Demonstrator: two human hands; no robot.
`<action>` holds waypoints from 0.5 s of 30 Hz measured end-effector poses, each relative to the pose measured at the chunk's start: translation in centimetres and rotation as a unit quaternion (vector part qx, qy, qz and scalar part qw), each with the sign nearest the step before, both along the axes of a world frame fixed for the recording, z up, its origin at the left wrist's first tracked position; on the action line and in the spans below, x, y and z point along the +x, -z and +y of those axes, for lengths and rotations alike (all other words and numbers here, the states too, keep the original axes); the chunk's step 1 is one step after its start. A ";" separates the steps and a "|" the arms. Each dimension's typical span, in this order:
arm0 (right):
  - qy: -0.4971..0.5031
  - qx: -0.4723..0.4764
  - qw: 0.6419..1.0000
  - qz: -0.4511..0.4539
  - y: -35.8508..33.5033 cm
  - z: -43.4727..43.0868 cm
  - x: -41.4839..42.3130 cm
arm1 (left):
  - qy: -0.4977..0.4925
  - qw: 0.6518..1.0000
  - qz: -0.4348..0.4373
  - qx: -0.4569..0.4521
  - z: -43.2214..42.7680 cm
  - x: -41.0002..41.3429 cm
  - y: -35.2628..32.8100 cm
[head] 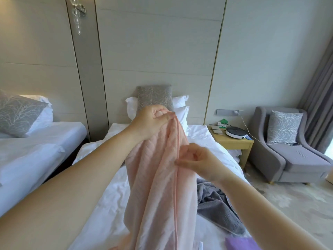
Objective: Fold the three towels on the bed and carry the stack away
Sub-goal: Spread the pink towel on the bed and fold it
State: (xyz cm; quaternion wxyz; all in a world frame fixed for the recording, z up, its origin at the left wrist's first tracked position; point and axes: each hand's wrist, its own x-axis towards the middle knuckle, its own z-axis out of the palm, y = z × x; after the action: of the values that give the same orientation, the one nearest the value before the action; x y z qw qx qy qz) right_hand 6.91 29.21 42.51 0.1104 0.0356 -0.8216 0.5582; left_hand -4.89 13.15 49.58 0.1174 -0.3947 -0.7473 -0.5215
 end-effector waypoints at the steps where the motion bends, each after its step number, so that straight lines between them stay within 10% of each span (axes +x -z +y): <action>1: -0.002 0.023 1.000 -0.007 0.7 -0.1 0.2 | -0.011 1.000 0.009 0.018 -0.1 -0.2 -0.2; 15: -0.083 0.018 0.996 0.008 -2.3 1.0 -0.2 | -0.225 0.968 0.046 0.097 -5.9 -2.2 -2.7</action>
State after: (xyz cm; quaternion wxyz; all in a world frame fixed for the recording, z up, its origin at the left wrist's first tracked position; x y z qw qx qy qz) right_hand 6.67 30.25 44.78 0.0697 0.1103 -0.8246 0.5505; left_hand -7.10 7.26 52.24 0.3041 -0.2271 -0.7561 -0.5331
